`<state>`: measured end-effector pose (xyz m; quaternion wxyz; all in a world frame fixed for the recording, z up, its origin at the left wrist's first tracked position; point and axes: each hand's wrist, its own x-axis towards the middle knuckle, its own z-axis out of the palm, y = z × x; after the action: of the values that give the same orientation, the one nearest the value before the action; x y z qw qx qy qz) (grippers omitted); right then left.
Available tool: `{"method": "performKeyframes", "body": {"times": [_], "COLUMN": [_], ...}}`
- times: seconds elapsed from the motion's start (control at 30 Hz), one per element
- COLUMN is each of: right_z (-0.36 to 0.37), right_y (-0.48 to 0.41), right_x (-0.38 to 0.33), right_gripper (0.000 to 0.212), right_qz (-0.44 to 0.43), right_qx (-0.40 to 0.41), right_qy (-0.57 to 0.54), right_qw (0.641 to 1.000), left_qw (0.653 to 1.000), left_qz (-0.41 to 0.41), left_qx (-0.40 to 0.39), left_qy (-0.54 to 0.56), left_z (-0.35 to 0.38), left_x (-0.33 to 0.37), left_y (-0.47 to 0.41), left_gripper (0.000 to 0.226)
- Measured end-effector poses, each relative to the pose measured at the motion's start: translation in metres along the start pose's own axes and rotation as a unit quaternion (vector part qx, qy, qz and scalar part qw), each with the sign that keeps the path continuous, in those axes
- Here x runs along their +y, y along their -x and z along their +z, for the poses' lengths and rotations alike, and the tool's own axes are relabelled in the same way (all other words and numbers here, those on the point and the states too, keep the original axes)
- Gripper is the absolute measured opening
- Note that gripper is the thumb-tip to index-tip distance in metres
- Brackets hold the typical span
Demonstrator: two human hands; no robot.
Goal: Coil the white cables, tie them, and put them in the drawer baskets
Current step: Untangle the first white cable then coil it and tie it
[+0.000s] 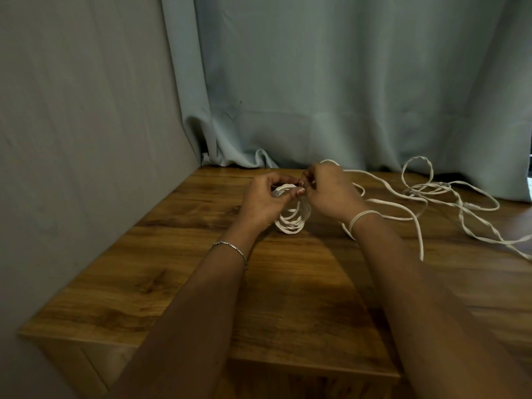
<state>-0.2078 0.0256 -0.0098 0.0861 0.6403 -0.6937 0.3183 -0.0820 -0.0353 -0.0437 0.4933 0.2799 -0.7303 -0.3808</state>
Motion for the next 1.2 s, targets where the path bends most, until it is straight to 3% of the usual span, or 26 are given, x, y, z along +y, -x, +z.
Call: {"method": "performKeyframes", "body": {"times": [0.23, 0.4, 0.63, 0.77, 1.0, 1.2], "right_z": [-0.001, 0.000, 0.005, 0.005, 0.000, 0.004], "right_y": [0.007, 0.011, 0.013, 0.012, 0.013, 0.014], "right_x": [-0.009, -0.012, -0.010, -0.008, -0.005, -0.007], "right_gripper": [0.014, 0.013, 0.013, 0.013, 0.016, 0.015], "right_qz": [-0.030, -0.030, -0.053, -0.032, -0.008, -0.056], "right_qx": [0.037, 0.044, 0.049, 0.049, 0.054, 0.047], "right_qy": [0.026, 0.045, 0.065, 0.043, 0.033, 0.088], "right_qw": [0.999, 0.998, 0.995, 0.997, 0.998, 0.993], "left_qw": [0.998, 0.998, 0.996, 0.989, 0.987, 0.992], "left_qz": [-0.038, -0.063, -0.089, -0.121, -0.121, -0.111], "left_qx": [0.003, -0.004, 0.004, -0.015, -0.048, -0.041], "left_qy": [0.051, 0.018, -0.009, 0.082, 0.097, 0.050], "left_z": [0.001, 0.000, 0.002, -0.001, 0.000, 0.000], "left_x": [-0.001, -0.004, -0.008, -0.007, -0.003, -0.009], "left_y": [-0.001, -0.003, -0.005, -0.001, 0.001, -0.001], "left_gripper": [0.016, 0.026, 0.021, 0.023, 0.028, 0.017]}}
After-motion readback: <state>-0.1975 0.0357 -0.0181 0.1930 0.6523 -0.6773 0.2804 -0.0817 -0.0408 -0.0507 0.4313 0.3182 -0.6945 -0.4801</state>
